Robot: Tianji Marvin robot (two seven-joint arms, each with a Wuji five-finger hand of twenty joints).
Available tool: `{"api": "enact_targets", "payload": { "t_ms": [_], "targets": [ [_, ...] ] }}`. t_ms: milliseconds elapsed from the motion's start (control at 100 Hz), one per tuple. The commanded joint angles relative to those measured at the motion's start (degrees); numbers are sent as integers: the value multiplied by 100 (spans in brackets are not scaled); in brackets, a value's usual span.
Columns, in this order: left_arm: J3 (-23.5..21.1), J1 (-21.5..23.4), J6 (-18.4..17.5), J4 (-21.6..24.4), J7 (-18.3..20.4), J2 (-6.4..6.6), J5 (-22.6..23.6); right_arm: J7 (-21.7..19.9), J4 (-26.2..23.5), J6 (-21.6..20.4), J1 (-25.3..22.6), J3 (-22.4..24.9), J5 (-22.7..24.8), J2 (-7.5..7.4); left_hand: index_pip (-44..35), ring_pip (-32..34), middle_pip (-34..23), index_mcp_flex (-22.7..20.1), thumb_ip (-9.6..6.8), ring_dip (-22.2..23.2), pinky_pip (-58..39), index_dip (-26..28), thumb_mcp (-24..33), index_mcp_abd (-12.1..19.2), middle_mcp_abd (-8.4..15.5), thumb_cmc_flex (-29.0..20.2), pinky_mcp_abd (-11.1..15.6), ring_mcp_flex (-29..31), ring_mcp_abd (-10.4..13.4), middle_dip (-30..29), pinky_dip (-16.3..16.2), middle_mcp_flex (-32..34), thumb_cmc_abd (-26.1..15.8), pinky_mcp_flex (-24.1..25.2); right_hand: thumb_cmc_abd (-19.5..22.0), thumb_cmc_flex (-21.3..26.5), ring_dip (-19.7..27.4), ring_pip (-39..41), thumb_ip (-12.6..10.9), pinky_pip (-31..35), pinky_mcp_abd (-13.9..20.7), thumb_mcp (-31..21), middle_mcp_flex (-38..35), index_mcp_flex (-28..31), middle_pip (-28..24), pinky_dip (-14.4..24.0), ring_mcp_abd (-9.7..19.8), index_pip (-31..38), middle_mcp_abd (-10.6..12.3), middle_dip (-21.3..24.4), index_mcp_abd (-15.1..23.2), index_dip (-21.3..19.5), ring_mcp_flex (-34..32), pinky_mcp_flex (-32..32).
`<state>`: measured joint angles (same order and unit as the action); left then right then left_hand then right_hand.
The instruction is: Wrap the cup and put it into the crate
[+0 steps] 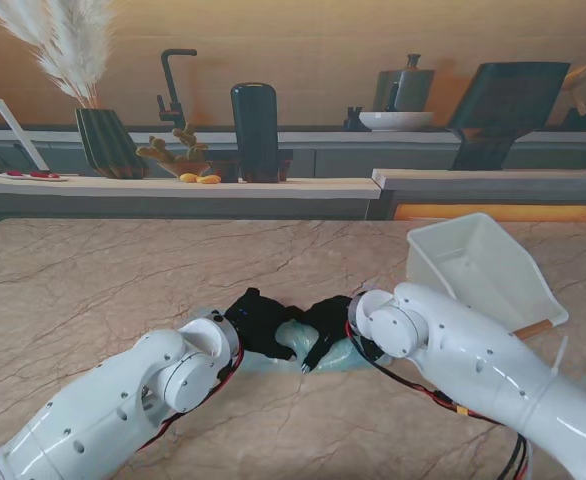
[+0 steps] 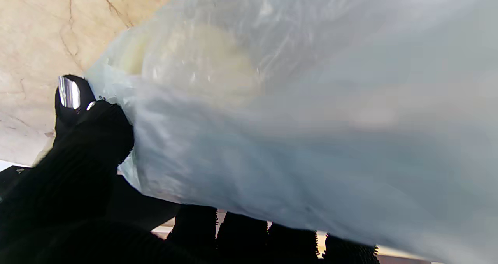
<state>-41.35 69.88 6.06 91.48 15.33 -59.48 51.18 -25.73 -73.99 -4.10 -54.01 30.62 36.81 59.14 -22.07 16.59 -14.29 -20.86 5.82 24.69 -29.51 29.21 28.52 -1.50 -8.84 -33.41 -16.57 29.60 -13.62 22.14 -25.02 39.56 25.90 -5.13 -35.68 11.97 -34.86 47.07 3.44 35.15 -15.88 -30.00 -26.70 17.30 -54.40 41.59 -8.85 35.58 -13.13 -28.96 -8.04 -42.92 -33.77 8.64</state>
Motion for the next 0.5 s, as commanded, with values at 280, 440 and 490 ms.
{"api": "enact_targets", "payload": {
  "t_ms": [280,440,490],
  "targets": [
    [310,47,134,-461,537,98,-159,704,-421,167,-1062,919,677,15,-1311,0,-206,-1399,-167,50,-97,371,388,67,139,-299,75,-22,93,75,-26,98,106,59,633,126,816,-3431,-45,-657,-243,-764,619,-208,2798,408,-466,-1462,-194,825,258,603,591,38],
    [361,-14,218,-457,671,113,-248,1005,-750,64,-1498,1394,1079,16,-1280,-23,-178,-1378,-164,38,-92,359,352,45,128,-301,88,-55,89,61,-5,51,85,66,537,282,800,-3385,-109,-673,-255,-795,659,-230,2738,441,-482,-1492,-240,826,165,605,562,75],
    [378,-36,249,-444,747,124,-288,1041,-859,30,-1604,1488,1197,8,-1251,-32,-158,-1351,-161,33,-80,348,321,27,115,-290,92,-67,76,50,5,26,60,78,498,340,789,-3357,-130,-678,-264,-806,656,-225,2713,450,-490,-1511,-265,826,119,611,537,85]
  ]
}}
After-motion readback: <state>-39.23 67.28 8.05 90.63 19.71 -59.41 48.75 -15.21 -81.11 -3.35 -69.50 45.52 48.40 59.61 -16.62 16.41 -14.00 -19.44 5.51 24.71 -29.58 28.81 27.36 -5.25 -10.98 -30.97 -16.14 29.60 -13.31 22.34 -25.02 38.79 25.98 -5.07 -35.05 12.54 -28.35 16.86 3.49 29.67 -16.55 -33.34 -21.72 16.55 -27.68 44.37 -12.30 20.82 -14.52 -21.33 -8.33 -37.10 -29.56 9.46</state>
